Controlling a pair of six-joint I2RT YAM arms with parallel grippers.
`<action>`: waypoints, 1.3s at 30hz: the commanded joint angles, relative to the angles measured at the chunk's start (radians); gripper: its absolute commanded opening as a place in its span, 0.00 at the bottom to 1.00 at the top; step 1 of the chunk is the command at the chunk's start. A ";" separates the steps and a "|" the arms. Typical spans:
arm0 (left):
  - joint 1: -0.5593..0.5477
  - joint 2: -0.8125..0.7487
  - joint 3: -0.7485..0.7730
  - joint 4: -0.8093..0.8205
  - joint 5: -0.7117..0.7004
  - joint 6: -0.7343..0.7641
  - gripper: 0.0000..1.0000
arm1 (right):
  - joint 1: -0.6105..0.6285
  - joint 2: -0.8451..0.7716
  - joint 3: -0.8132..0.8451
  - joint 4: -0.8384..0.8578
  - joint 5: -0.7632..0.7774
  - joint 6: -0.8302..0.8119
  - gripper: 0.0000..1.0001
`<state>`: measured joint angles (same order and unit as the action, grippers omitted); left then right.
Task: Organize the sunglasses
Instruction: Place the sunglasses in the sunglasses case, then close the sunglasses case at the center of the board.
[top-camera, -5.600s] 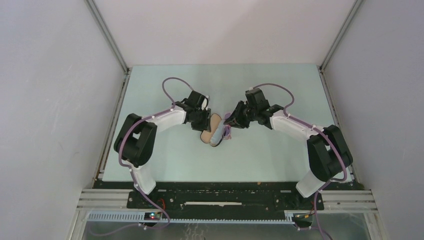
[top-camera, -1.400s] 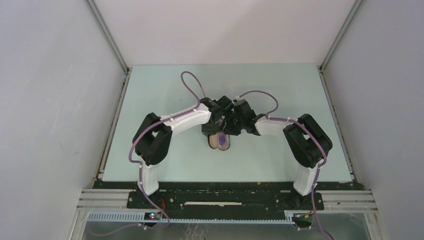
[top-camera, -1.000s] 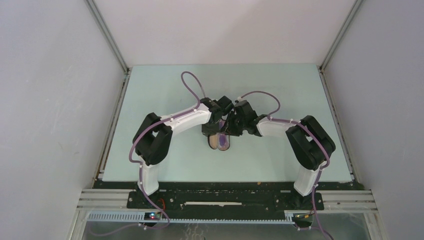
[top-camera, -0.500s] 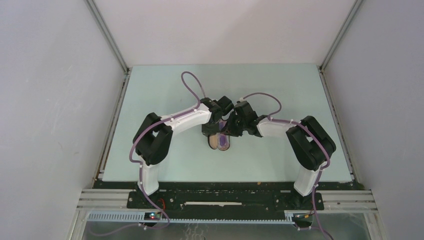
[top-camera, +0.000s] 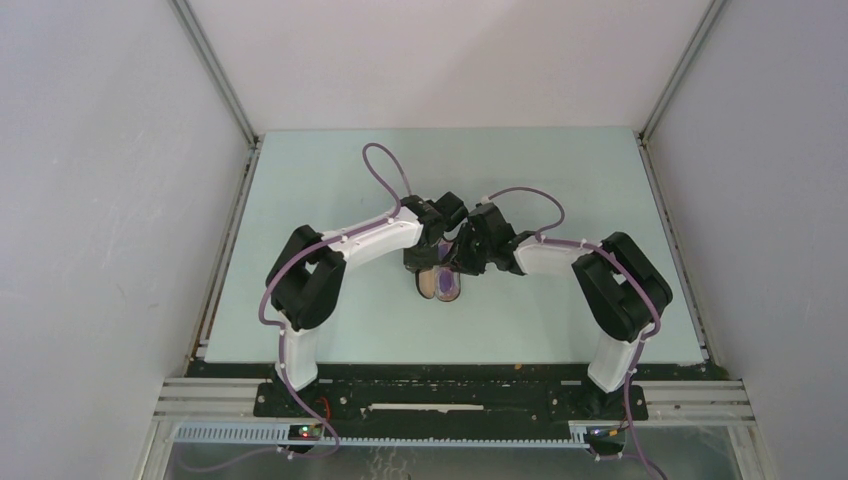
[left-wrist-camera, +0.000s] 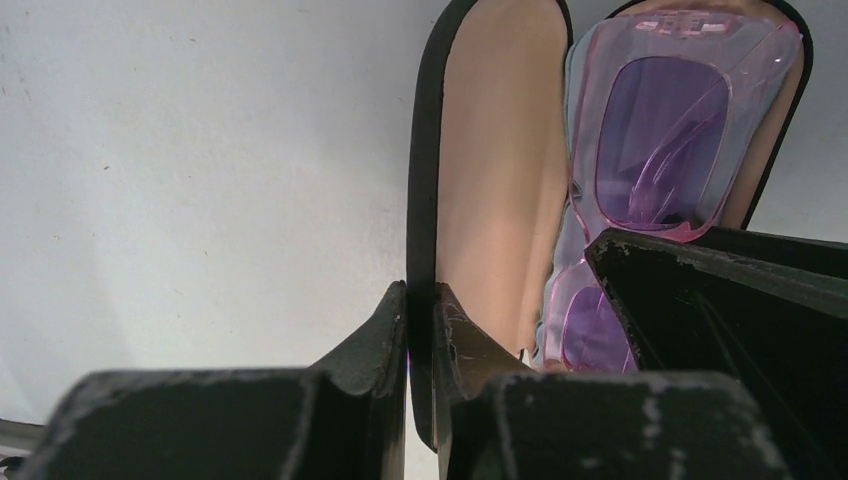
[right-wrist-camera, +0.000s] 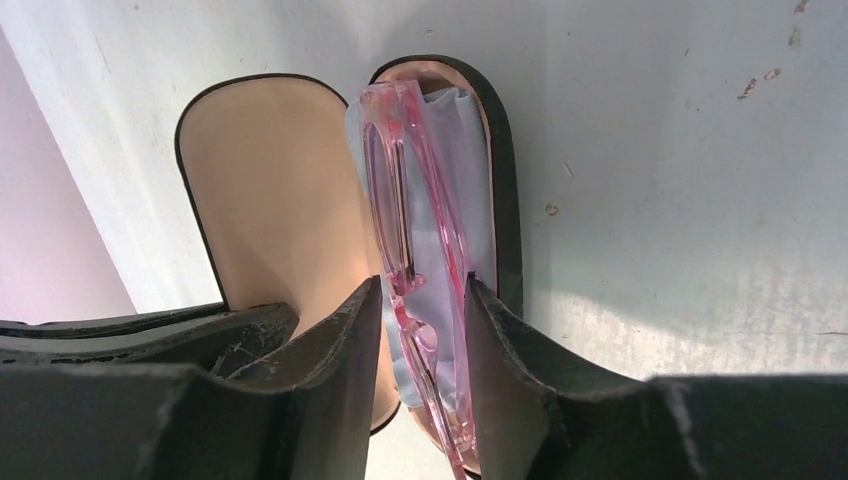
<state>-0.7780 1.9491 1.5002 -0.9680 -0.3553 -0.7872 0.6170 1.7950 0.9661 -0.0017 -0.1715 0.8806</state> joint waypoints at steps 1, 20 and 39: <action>-0.001 -0.001 0.040 -0.008 -0.034 -0.029 0.00 | -0.002 -0.045 -0.023 -0.041 0.057 -0.017 0.45; -0.002 -0.003 0.041 -0.021 -0.050 -0.036 0.00 | -0.010 -0.167 -0.074 -0.074 0.110 -0.057 0.49; -0.002 -0.013 0.050 -0.029 -0.059 -0.018 0.00 | -0.108 -0.161 -0.247 0.352 -0.183 0.048 0.48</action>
<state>-0.7815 1.9511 1.5002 -0.9894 -0.3824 -0.7956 0.5224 1.6051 0.7254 0.1825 -0.2527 0.8825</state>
